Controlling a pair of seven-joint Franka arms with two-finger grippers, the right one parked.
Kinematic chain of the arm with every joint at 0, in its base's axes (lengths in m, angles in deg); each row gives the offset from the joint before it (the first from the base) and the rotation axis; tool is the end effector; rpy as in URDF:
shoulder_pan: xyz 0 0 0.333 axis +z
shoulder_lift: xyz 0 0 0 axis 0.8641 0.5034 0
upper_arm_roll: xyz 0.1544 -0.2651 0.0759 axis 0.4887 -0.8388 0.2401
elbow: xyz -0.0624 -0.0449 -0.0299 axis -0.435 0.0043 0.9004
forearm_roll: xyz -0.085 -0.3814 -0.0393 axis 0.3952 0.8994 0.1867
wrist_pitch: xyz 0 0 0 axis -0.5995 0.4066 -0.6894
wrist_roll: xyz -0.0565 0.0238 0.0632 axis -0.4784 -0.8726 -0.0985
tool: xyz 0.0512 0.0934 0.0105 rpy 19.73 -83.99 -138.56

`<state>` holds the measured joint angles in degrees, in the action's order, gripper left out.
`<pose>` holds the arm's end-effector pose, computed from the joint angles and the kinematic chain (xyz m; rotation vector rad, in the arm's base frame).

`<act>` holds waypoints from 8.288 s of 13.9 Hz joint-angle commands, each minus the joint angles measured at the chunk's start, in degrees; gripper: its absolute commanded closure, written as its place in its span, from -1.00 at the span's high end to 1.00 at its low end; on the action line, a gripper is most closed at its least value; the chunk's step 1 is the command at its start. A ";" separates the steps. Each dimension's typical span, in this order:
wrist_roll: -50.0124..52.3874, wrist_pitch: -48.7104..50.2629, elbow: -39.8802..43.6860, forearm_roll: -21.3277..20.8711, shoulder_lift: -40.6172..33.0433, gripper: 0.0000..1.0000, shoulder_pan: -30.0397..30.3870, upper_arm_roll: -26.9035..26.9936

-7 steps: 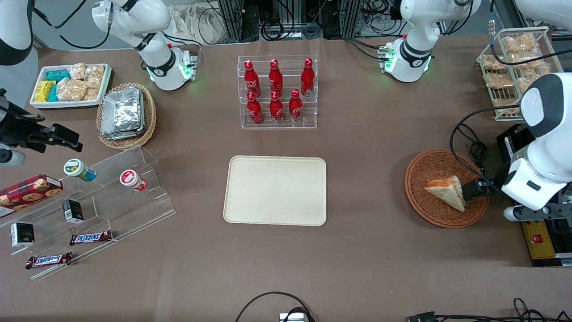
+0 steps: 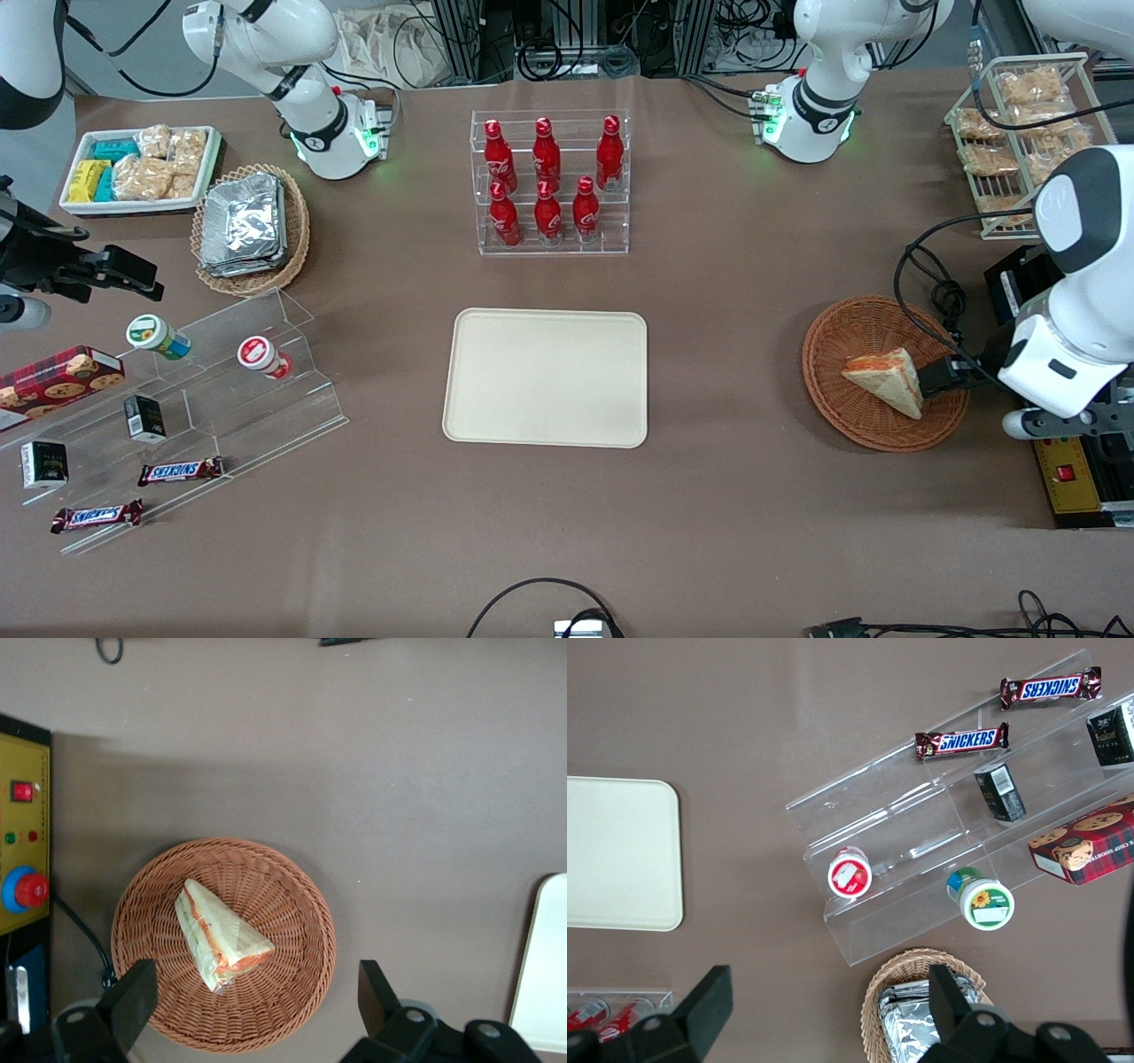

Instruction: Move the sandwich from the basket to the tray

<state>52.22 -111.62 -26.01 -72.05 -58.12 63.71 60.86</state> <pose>0.6590 -0.0228 0.4996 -3.1262 -0.1862 -0.0498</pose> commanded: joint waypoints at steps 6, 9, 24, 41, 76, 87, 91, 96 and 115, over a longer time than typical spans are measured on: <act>29.13 -16.76 -18.76 0.31 -2.26 0.98 5.03 -0.02; 36.24 -23.62 -26.59 0.32 -3.05 0.98 5.04 -0.02; 38.28 -34.63 -39.19 0.31 -0.06 0.46 6.62 0.34; 14.91 10.89 2.82 -0.04 0.46 -1.00 -3.12 -4.41; 28.88 -6.50 7.77 -0.56 20.18 1.00 -31.26 -2.84; 16.16 -1.85 -17.48 -0.04 -10.16 1.00 -31.09 12.18; 2.89 2.28 -12.13 0.84 -9.99 1.00 -31.09 22.99; 2.34 2.29 -7.37 1.28 -7.80 1.00 -31.09 26.88; -3.73 6.68 -10.36 5.15 -12.28 1.00 -3.94 3.24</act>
<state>48.30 -104.50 -35.94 -67.37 -69.48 56.35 67.18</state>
